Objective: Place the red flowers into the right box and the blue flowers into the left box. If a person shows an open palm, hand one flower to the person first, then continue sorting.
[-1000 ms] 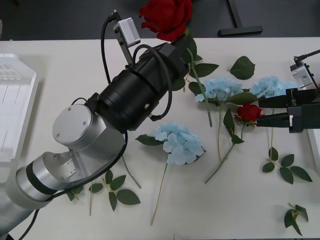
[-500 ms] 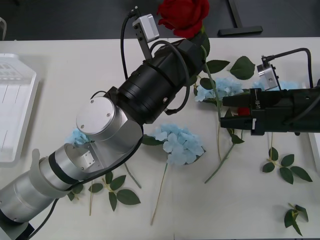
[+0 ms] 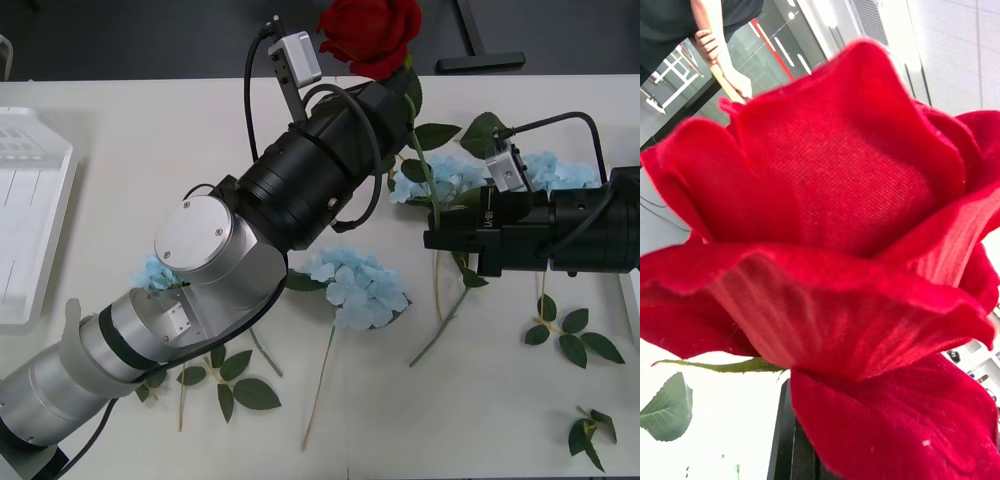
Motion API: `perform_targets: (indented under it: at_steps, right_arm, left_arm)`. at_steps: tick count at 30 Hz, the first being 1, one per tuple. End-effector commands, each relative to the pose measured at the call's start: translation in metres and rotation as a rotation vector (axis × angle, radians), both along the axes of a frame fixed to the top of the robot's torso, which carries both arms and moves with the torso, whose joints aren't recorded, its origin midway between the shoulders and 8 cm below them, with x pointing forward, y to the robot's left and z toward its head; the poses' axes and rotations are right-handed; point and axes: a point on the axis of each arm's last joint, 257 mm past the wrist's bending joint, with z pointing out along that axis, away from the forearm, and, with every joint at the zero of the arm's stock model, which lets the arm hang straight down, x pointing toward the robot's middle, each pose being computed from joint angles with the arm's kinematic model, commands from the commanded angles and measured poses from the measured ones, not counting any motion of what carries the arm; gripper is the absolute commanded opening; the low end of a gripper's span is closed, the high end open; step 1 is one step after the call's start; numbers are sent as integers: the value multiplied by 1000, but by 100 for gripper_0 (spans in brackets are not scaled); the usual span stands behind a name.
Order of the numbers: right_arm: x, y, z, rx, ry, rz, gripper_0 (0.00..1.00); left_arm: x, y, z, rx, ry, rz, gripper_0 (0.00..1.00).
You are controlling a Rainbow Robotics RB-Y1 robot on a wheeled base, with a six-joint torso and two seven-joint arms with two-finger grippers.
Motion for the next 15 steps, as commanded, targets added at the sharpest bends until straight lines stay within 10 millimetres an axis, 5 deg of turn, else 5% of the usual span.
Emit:
perform_targets:
  at_steps: [1,10,11,13,14,15]
  right_arm:
    - [1,18,20,27,-12,20,0]
    - [1,20,20,27,-7,19,0]
    - [1,20,20,27,-7,19,0]
    - [1,20,20,29,-3,18,0]
    - [1,19,20,28,-1,17,0]
    - [1,19,20,27,-2,17,0]
  left_arm:
    - [-12,-17,23,28,-84,-15,0]
    - [-12,-17,23,28,-84,-15,0]
    - [-12,-17,23,28,-84,-15,8]
    - [-12,-17,23,28,-84,-15,76]
    - [-12,-17,23,28,-84,-15,100]
    - [-12,-17,23,28,-84,-15,100]
